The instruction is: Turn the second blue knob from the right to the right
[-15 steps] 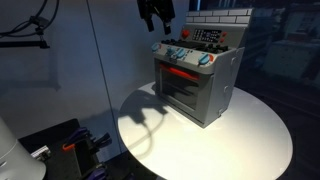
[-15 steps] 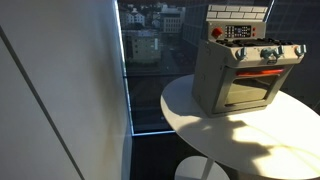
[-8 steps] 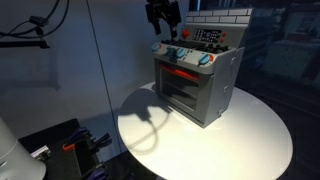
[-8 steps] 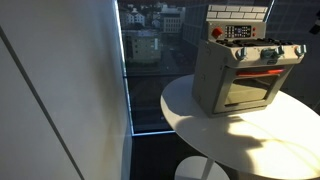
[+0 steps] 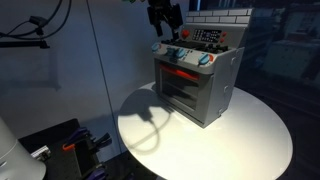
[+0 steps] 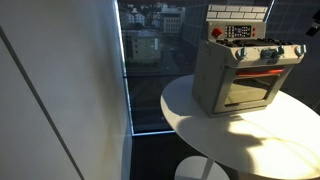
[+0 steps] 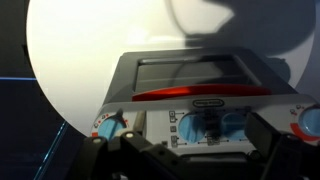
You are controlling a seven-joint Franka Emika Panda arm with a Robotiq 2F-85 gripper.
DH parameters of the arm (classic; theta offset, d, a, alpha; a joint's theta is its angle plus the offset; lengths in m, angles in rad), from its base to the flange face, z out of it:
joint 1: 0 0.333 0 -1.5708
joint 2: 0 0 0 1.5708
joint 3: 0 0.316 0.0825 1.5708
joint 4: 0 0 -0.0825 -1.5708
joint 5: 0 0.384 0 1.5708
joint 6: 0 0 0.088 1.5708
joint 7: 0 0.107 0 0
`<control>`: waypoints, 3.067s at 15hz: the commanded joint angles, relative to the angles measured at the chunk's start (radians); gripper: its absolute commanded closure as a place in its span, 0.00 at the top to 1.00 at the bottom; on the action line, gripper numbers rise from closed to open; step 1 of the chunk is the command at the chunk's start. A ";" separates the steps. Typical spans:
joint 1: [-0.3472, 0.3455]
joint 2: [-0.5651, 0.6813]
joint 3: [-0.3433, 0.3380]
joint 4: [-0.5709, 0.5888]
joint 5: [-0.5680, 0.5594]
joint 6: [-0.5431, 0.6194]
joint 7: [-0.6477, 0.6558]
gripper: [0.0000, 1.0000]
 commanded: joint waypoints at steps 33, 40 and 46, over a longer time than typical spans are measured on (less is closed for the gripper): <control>-0.002 0.164 0.031 -0.022 0.037 0.361 0.039 0.82; -0.002 0.175 0.036 -0.020 0.032 0.367 0.052 0.77; -0.004 0.186 0.039 -0.011 0.026 0.366 0.068 0.77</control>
